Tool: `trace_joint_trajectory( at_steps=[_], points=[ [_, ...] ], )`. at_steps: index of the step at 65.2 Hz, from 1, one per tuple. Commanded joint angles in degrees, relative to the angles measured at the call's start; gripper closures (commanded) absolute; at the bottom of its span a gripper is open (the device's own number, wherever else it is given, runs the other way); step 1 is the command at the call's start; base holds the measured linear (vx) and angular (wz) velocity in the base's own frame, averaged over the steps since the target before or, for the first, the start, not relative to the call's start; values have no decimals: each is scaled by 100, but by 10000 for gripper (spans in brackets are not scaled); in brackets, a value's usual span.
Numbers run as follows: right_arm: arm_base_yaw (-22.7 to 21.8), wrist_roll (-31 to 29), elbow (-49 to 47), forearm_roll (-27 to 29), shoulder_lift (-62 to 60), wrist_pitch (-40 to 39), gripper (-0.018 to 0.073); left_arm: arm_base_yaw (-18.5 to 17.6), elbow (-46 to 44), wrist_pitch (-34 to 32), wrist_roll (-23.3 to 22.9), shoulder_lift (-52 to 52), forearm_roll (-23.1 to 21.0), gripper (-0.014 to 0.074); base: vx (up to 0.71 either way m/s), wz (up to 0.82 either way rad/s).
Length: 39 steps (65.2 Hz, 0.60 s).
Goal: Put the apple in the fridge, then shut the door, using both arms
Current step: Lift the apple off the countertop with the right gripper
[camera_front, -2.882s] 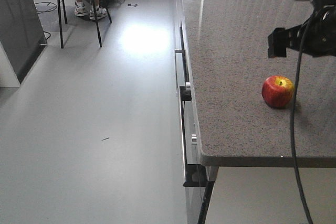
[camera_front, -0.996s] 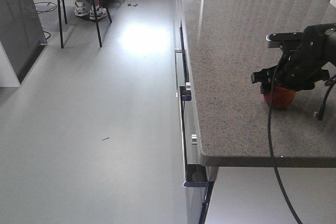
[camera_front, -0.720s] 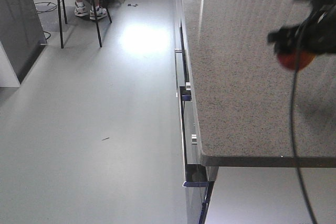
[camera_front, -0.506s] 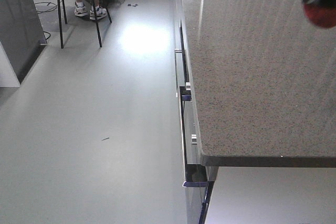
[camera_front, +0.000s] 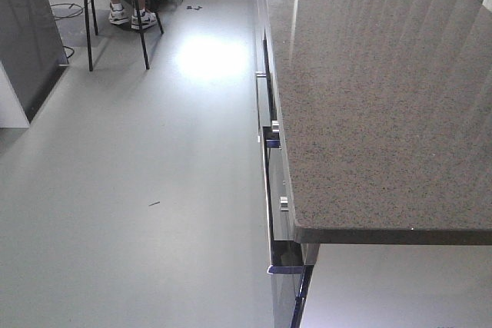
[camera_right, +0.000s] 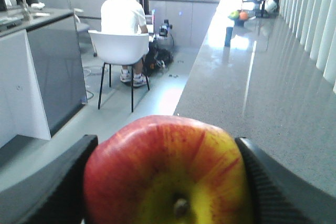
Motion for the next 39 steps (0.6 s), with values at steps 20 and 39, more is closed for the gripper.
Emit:
trace_joint_trajectory(
  at_steps=[20, 39],
  points=[
    [-29, 7, 714, 19, -327, -373, 429, -41, -98, -396, -6, -87, 14, 603, 0, 0],
    [-29, 7, 741, 9, -321, -257, 429, -41, -98, -396, -6, -87, 14, 603, 0, 0]
  ],
)
